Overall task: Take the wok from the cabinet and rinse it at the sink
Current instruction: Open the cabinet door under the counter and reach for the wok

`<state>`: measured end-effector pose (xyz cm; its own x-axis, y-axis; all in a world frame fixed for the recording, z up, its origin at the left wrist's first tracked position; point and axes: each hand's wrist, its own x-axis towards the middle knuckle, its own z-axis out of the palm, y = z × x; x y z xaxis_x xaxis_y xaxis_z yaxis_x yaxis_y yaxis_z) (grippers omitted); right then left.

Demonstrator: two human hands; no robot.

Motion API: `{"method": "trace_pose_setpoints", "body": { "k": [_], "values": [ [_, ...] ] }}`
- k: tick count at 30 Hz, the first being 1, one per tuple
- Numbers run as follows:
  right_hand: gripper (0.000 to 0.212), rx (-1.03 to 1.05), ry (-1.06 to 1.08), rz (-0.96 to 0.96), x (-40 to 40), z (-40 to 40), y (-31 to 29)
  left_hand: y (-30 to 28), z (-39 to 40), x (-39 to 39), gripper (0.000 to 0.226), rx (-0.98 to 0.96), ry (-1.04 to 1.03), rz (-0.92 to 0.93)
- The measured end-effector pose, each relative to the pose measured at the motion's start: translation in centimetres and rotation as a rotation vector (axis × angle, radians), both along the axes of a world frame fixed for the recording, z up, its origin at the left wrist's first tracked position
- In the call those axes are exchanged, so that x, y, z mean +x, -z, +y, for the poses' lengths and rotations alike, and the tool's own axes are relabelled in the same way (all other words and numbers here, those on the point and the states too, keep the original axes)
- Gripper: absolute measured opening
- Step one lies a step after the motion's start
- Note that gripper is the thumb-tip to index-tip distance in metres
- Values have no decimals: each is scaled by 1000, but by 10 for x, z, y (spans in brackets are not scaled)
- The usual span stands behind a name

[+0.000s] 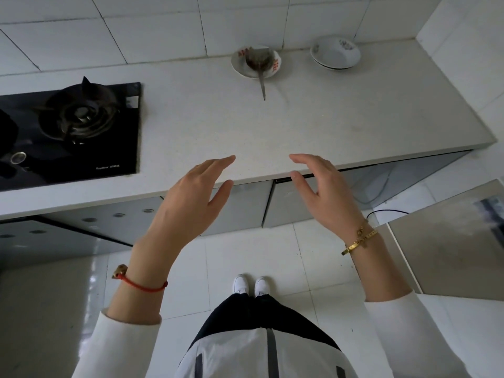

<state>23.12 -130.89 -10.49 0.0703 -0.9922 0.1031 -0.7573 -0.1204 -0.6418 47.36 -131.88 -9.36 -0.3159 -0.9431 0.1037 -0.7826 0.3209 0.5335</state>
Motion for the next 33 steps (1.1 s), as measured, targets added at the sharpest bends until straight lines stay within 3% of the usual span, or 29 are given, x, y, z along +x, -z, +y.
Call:
{"method": "trace_pose_setpoints", "body": {
  "k": [11, 22, 33],
  "values": [
    [34, -27, 44, 71, -41, -12, 71, 75, -19, -36, 43, -26, 58, -65],
    [34, -4, 101, 202, -58, -24, 227, 250, -38, -59, 43, -68, 160, -251],
    [33, -211, 98, 279, -43, -46, 373, 414, -62, -66, 46, -284, 138, -271]
  ]
}}
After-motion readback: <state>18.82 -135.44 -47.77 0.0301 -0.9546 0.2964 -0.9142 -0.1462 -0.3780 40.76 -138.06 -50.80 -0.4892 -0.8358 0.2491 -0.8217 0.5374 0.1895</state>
